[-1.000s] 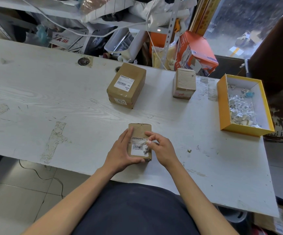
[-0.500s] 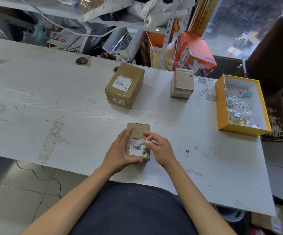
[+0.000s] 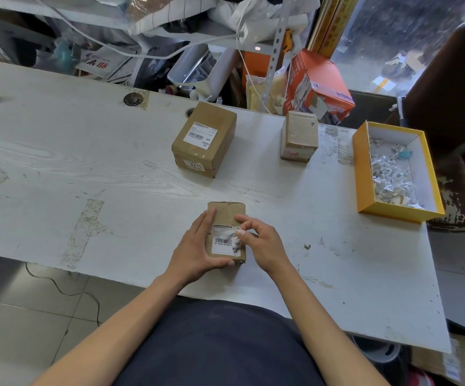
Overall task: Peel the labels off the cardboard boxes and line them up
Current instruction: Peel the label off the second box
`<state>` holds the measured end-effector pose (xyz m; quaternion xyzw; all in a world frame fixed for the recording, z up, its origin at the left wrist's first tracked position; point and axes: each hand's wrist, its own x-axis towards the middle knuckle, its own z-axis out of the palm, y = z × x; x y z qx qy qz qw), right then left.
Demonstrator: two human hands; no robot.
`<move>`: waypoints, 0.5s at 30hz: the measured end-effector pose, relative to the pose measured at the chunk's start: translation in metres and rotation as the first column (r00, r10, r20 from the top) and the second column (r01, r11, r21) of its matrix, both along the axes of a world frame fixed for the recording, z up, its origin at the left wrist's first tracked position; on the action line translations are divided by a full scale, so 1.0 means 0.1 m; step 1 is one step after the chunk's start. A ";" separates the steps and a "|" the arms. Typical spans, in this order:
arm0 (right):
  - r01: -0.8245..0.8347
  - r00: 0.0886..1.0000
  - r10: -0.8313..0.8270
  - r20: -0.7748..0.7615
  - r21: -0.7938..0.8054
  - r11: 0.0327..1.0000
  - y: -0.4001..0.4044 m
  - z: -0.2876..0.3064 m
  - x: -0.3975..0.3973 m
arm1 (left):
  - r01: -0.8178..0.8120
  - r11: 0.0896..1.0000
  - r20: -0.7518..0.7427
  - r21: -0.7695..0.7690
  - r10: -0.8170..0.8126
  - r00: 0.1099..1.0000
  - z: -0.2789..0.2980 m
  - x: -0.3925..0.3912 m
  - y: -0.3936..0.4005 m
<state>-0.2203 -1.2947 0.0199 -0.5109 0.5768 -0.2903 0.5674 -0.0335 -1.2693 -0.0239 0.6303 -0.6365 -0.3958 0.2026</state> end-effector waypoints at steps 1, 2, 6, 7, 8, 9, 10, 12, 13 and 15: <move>0.001 1.000 -0.001 -0.001 0.001 1.000 0.00 0.00 0.00 | 0.001 1.000 -0.002 -0.001 -0.001 1.000 0.00 0.00 0.00; 0.002 1.000 -0.002 -0.002 0.001 1.000 0.00 0.00 0.00 | 0.002 1.000 -0.003 -0.003 -0.002 1.000 0.01 0.00 0.00; 0.003 1.000 -0.003 -0.004 0.002 1.000 0.00 -0.01 0.00 | 0.004 1.000 0.007 0.000 -0.004 1.000 0.00 0.00 0.00; 0.004 1.000 -0.004 -0.004 0.002 1.000 0.00 -0.01 0.00 | 0.002 1.000 0.006 0.000 -0.002 1.000 0.00 0.00 0.00; 0.005 1.000 -0.005 -0.003 0.003 1.000 0.00 -0.01 0.00 | 0.002 1.000 0.005 0.001 -0.002 1.000 0.00 0.00 0.00; 0.005 1.000 -0.005 -0.001 0.004 1.000 0.00 -0.01 0.00 | 0.002 1.000 0.004 0.000 -0.002 1.000 0.01 0.00 0.00; 0.006 1.000 -0.006 0.000 0.005 1.000 0.00 -0.01 0.00 | 0.004 1.000 0.004 -0.002 -0.004 1.000 0.01 0.00 0.01; 0.006 1.000 -0.006 0.002 0.007 1.000 0.00 0.00 0.00 | 0.006 1.000 0.004 -0.003 -0.006 1.000 0.01 0.00 0.00; 0.005 1.000 -0.005 0.002 0.007 1.000 0.00 0.00 0.00 | 0.004 1.000 0.003 -0.003 -0.004 1.000 0.01 -0.01 0.00; 0.006 1.000 -0.006 0.005 0.008 1.000 0.00 0.00 0.00 | 0.001 1.000 0.002 -0.002 -0.001 1.000 0.01 -0.01 0.00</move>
